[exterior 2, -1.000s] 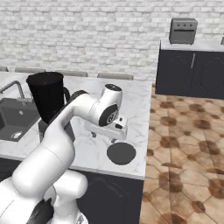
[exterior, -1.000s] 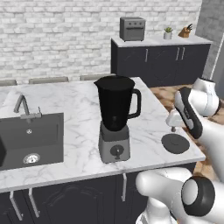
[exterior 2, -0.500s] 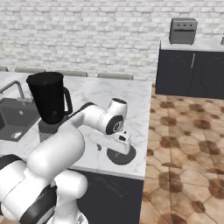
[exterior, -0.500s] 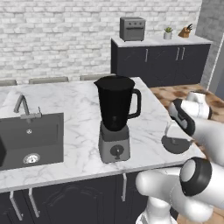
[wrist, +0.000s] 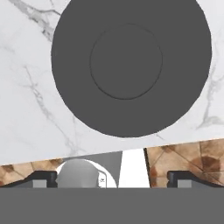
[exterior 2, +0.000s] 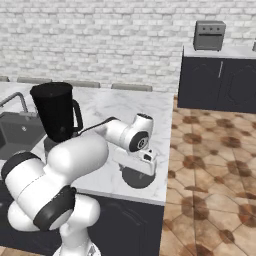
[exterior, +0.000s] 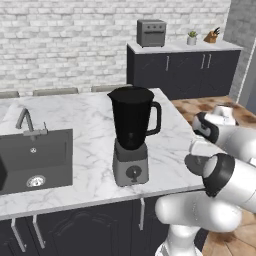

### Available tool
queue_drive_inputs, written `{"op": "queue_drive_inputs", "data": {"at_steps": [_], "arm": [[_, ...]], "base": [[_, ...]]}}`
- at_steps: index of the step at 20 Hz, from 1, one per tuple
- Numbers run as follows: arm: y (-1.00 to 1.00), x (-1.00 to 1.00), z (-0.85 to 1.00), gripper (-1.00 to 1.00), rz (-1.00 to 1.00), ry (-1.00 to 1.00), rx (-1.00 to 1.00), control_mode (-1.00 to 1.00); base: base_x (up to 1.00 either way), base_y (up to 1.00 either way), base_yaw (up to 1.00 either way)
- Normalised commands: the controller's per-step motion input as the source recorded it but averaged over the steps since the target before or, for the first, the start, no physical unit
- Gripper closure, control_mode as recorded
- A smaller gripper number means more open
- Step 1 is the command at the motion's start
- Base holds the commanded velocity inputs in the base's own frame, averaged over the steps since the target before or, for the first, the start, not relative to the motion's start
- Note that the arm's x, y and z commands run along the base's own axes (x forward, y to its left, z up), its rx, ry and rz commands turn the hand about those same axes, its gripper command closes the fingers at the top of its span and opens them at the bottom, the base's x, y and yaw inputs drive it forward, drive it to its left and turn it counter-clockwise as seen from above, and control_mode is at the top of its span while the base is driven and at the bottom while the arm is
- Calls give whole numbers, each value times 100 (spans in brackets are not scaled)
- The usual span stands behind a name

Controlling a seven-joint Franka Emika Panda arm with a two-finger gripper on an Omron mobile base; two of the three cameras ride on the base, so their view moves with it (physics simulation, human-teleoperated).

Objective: Close the lid blender by securely placing the lid on top.

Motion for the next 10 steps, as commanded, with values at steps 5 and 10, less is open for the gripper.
{"op": "queue_drive_inputs", "data": {"at_steps": [5,10], "arm": [[-1,30,-35,-100,0,0,0,-100],[0,26,-31,-100,0,0,0,-100]], "base": [[0,0,0],[0,0,0]]}}
